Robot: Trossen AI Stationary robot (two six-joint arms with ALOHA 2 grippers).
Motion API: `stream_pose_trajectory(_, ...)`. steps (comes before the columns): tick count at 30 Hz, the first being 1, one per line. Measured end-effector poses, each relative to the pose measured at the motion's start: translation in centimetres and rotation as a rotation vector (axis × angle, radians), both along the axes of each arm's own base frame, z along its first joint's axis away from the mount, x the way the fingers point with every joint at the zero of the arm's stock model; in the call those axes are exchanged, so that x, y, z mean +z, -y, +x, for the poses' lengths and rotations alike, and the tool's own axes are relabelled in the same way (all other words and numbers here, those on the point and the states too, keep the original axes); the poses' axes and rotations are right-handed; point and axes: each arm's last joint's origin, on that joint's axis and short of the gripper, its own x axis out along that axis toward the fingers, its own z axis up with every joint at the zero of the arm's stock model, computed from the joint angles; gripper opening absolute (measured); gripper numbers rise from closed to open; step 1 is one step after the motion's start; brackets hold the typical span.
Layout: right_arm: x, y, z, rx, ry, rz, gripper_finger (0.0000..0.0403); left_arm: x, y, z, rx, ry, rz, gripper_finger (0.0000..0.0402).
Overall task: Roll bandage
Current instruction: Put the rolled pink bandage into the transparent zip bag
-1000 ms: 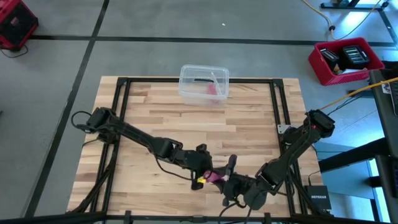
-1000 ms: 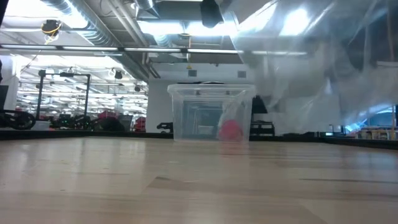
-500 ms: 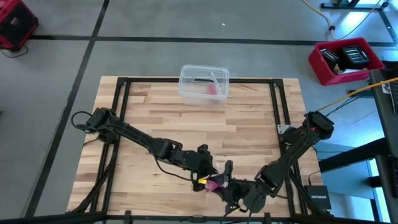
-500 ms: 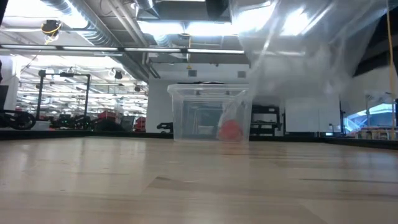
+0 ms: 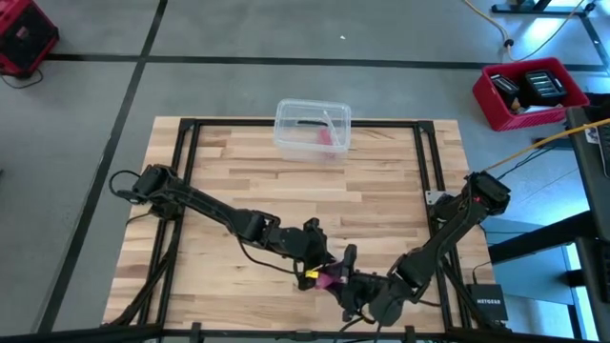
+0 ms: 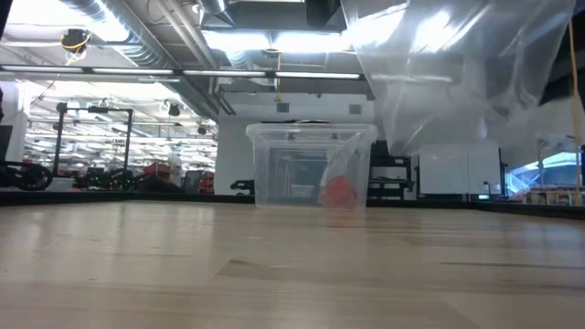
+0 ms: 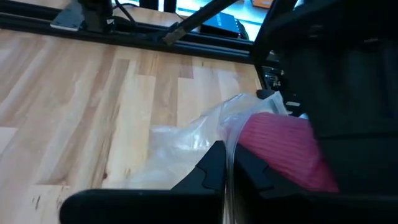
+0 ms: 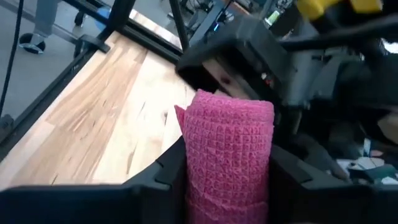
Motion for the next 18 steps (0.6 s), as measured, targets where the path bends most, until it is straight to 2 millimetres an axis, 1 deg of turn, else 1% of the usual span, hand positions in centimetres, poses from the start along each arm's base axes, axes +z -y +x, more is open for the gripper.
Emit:
stream_pose_trajectory(3, -0.6, -0.2, -0.5, -0.006, -0.025, 0.018, 0.0143, 0.0, 0.3, -0.1, -0.018, -0.001, -0.003, 0.0004)
stream_pose_trajectory(9, -1.8, 0.2, -1.2, -0.062, -0.072, 0.039, 0.0143, 0.3, 1.0, -0.6, -0.048, 0.002, 0.008, 0.0004)
stream_pose_trajectory(15, -1.9, 0.3, -1.3, -0.109, -0.061, 0.072, 0.0143, 0.4, 1.2, -0.8, -0.048, -0.003, 0.008, 0.0004)
stream_pose_trajectory(18, -2.1, 0.5, -1.4, -0.142, -0.066, 0.132, 0.0143, 0.3, 1.2, -0.9, -0.042, -0.015, 0.016, 0.0004)
